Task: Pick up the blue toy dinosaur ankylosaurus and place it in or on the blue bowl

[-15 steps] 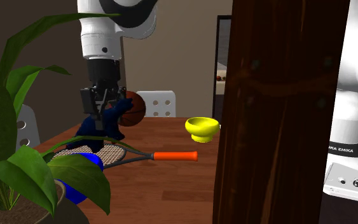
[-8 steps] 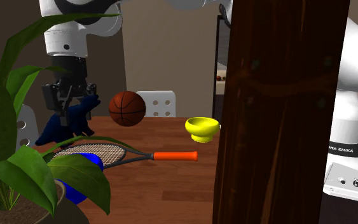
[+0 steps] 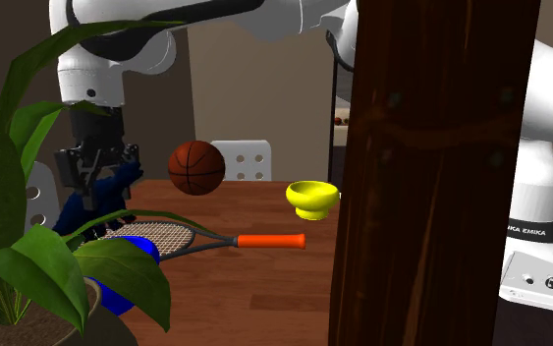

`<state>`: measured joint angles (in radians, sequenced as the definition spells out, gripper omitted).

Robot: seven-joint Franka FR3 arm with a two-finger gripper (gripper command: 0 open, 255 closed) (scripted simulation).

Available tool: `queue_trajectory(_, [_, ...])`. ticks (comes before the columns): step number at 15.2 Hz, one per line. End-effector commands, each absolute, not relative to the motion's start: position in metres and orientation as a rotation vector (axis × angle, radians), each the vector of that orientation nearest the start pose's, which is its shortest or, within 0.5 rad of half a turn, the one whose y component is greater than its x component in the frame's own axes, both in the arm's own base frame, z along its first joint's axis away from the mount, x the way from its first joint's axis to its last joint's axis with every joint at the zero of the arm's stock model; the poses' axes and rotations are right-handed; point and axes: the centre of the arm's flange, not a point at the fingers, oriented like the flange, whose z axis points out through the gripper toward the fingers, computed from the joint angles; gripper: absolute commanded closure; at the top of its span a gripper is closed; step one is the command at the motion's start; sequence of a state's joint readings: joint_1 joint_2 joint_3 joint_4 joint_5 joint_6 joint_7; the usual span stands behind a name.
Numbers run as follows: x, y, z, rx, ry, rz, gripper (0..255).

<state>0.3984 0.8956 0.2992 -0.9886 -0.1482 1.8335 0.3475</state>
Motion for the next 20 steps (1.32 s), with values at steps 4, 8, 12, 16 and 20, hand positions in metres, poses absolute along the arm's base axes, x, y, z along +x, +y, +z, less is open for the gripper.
queue_trajectory(4, [0.648, 0.42, 0.303, -3.039, -0.436, 0.093, 255])
queue_trajectory(8, [0.648, 0.42, 0.282, -3.039, -0.436, 0.093, 255])
queue_trajectory(12, [0.648, 0.42, 0.275, -3.039, -0.436, 0.093, 255])
queue_trajectory(16, [0.648, 0.42, 0.275, -3.039, -0.436, 0.093, 255])
queue_trajectory(20, [0.648, 0.42, 0.275, -3.039, -0.436, 0.093, 0])
